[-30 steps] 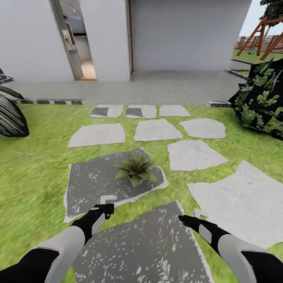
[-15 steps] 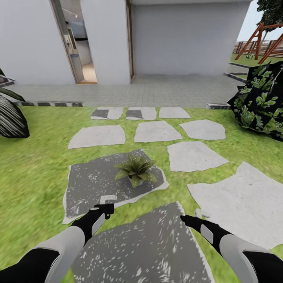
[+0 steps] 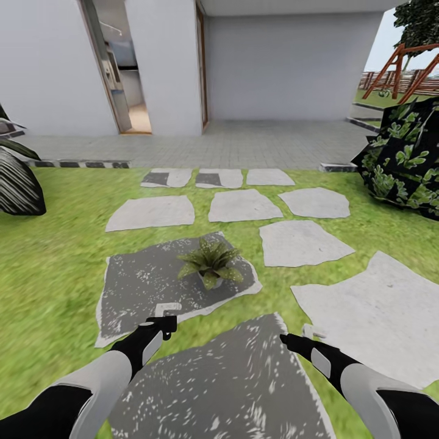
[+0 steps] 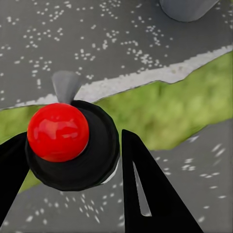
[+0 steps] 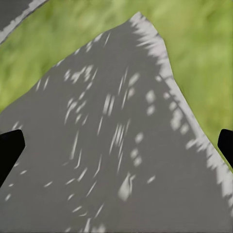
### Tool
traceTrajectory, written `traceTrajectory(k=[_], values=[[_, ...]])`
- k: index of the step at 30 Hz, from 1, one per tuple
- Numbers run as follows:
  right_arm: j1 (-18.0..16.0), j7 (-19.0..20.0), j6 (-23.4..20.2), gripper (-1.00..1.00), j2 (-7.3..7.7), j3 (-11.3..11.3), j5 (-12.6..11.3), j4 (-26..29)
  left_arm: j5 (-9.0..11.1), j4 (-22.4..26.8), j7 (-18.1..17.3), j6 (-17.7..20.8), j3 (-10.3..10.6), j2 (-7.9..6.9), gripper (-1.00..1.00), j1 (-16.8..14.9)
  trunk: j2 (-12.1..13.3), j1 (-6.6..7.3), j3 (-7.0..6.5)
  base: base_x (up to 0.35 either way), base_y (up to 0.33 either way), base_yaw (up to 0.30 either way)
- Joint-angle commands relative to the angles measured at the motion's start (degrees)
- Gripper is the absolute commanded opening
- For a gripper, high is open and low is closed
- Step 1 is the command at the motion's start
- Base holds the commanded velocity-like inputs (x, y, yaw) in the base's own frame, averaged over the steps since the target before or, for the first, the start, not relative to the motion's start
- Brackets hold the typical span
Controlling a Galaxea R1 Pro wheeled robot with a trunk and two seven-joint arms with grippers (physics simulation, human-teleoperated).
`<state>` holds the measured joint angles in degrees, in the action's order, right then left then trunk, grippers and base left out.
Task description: Pick up the pesticide atomizer in the garden and spray insectifuge to fully cover both potted plants in the garden.
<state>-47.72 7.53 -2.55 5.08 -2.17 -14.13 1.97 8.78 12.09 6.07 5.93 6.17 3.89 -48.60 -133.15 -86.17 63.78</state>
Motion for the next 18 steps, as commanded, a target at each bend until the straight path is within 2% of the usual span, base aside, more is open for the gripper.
traceTrajectory(k=[1,16,18], values=[[-0.01,0.20,-0.27,1.00,0.02,-0.20,-0.28,0.06,0.58,0.13,0.35,0.31,0.50,-0.02,-1.00,-0.01,-0.43,-0.22,0.13,0.000,0.000,0.000],[-0.01,0.20,-0.27,1.00,0.02,-0.20,-0.28,0.05,0.60,0.13,0.35,0.31,0.51,-0.02,-1.00,-0.01,-6.45,-3.51,1.44,0.000,0.000,0.000],[-0.01,0.20,-0.27,1.00,0.02,-0.20,-0.28,0.06,0.59,0.13,0.35,0.31,0.51,0.02,-1.00,-0.01,-6.45,-3.51,1.32,0.000,0.000,0.000]])
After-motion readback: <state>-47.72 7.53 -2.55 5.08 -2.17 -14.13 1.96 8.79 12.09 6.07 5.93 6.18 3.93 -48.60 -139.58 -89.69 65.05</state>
